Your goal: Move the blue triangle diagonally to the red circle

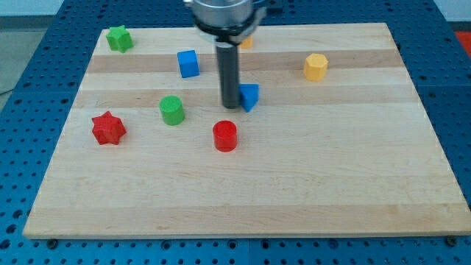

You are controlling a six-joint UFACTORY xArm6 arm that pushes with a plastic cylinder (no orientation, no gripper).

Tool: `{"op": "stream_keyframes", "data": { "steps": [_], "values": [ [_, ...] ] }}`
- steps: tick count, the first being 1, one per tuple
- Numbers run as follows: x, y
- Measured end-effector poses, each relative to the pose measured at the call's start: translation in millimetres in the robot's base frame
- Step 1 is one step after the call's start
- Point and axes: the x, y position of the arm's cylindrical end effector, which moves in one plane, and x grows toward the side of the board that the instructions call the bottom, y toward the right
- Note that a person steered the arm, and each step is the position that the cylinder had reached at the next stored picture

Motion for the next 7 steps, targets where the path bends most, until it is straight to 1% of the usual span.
{"op": "stream_keyframes", "data": {
  "steps": [1, 2, 3, 4, 5, 6, 7],
  "values": [
    [-2.0, 37.6],
    [5.8, 37.0],
    [22.6, 46.7],
    [32.8, 68.8],
    [-4.1, 74.2],
    [-71.7, 73.5],
    [-107.2, 71.9]
  ]
}}
